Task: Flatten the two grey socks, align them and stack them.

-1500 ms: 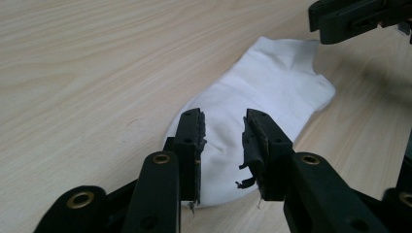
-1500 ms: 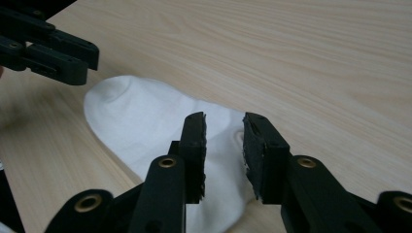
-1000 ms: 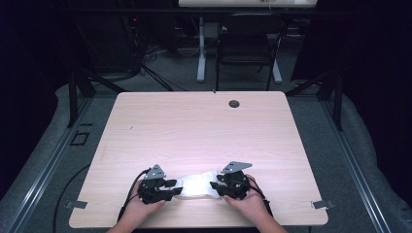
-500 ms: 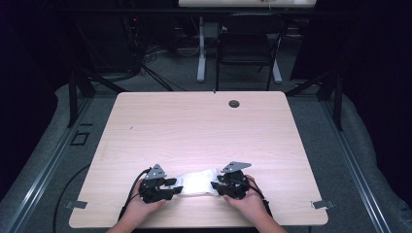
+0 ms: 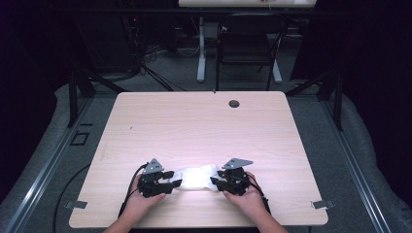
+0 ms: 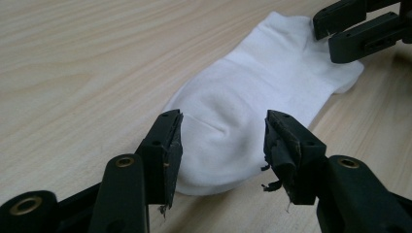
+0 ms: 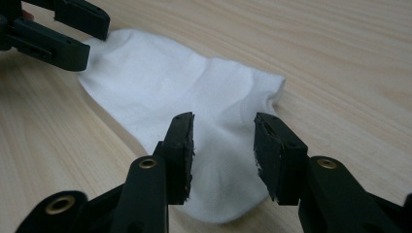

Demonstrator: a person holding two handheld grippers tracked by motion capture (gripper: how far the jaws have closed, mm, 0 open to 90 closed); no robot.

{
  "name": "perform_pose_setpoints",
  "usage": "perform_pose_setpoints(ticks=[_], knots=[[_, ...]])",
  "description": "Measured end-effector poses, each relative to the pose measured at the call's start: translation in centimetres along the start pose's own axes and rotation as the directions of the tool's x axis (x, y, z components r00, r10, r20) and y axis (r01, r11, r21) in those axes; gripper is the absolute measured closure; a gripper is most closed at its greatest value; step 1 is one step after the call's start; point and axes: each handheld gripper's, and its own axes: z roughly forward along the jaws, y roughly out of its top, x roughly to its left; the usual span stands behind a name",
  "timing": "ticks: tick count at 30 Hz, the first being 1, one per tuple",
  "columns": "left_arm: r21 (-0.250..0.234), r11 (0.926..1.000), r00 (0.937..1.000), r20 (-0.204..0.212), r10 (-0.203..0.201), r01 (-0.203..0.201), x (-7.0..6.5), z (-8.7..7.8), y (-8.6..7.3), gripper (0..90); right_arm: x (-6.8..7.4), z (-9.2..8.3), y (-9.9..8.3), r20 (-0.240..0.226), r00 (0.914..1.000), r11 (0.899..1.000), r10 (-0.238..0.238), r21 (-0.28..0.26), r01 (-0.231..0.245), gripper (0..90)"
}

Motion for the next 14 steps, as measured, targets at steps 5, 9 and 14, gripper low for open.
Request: perform_pose_setpoints(ticks=[5,9,14], knots=[[-0.032,0.9992,0.9995,-0.02,-0.024,0.024,0.7,-1.0,0.1,46.1,-0.4,-1.1,0.1,0.007,0.9998,0.998,0.021,-0.057,-0.02,56.2],[-0.049,0.998,0.9986,-0.033,-0.041,0.04,1.3,-1.7,0.1,45.0,-0.9,-1.8,0.1,0.022,0.9991,0.996,0.037,-0.078,-0.035,53.9],[-0.07,0.9943,0.9952,-0.051,-0.084,0.08,2.1,-2.2,0.0,43.8,-2.0,-2.3,-0.3,0.065,0.996,0.994,0.06,-0.094,-0.054,51.8]])
